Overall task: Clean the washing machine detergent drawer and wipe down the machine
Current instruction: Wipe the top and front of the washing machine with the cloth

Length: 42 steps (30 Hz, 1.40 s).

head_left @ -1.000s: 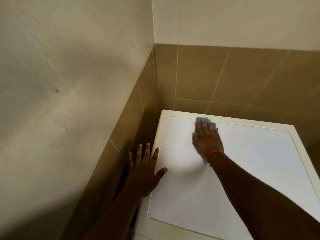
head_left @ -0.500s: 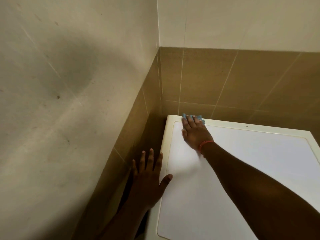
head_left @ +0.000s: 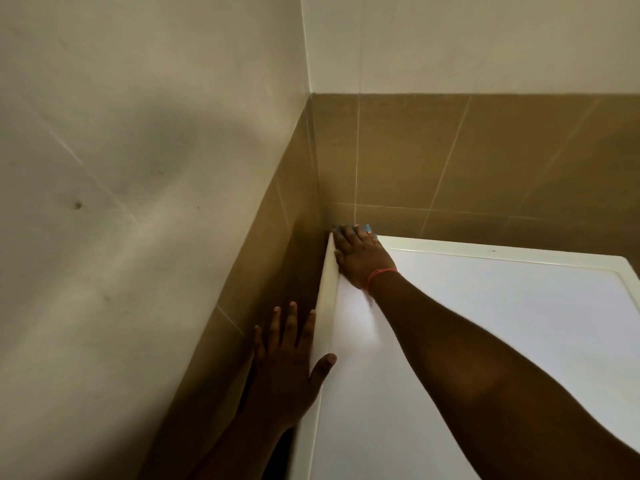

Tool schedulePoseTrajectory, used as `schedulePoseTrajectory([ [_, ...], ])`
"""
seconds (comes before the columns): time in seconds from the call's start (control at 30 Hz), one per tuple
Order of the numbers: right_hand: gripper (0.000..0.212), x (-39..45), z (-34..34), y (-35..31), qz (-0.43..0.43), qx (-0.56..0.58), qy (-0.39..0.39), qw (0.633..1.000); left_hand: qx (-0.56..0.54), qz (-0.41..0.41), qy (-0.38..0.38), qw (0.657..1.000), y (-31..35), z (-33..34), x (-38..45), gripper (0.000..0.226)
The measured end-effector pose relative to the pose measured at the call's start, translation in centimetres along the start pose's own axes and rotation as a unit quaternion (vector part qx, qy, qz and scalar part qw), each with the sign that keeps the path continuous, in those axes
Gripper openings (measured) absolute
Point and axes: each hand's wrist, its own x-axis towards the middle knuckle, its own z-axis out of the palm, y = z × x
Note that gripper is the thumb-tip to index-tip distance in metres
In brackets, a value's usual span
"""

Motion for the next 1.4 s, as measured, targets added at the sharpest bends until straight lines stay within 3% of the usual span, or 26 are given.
schedulePoseTrajectory([
  [0.3, 0.068, -6.6, -0.4, 10.9, 0.212, 0.009, 0.065, 0.975, -0.005, -0.002, -0.016, 1.000, 2.5, 0.4, 0.8, 0.079],
  [0.4, 0.068, -6.7, -0.4, 10.2, 0.253, 0.018, 0.067, 0.965, -0.007, -0.006, -0.019, 1.000, 3.1, 0.4, 0.7, 0.078],
  [0.47, 0.067, -5.8, -0.1, 7.7, 0.228, 0.025, 0.058, 0.972, -0.009, -0.010, -0.019, 1.000, 3.3, 0.3, 0.8, 0.077],
  [0.63, 0.057, -2.8, 0.7, -1.1, 0.028, 0.033, 0.007, 0.999, -0.010, -0.021, -0.020, 1.000, 3.1, 0.2, 0.5, 0.075],
  [0.73, 0.056, -0.5, 0.4, -2.3, -0.010, 0.026, -0.004, 1.000, -0.013, -0.028, -0.016, 0.999, 2.7, 0.3, -0.2, 0.075],
  [0.9, 0.058, -1.2, 0.3, -3.5, 0.012, 0.052, -0.008, 0.999, -0.006, -0.048, -0.011, 0.999, 2.2, 0.3, -0.5, 0.077],
  [1.03, 0.062, -6.5, 1.2, -4.9, -0.118, 0.036, -0.007, 0.992, -0.010, -0.061, -0.013, 0.998, 1.6, 0.2, -0.6, 0.076],
  [1.07, 0.059, -6.7, 1.1, -4.0, -0.114, 0.034, -0.001, 0.993, -0.006, -0.059, -0.014, 0.998, 1.4, 0.3, -0.6, 0.076],
  [1.2, 0.059, -7.7, 1.0, -2.3, 0.085, 0.040, 0.047, 0.995, -0.004, -0.066, -0.010, 0.998, 0.8, 0.3, -0.5, 0.075],
  [1.33, 0.062, -10.0, 1.2, -1.7, -0.022, 0.022, 0.002, 1.000, -0.010, -0.061, -0.008, 0.998, 0.9, 0.4, -0.4, 0.074],
  [1.4, 0.063, -9.9, 0.9, 0.8, 0.049, 0.022, 0.042, 0.998, -0.012, -0.058, -0.004, 0.998, 0.9, 0.5, -0.4, 0.074],
])
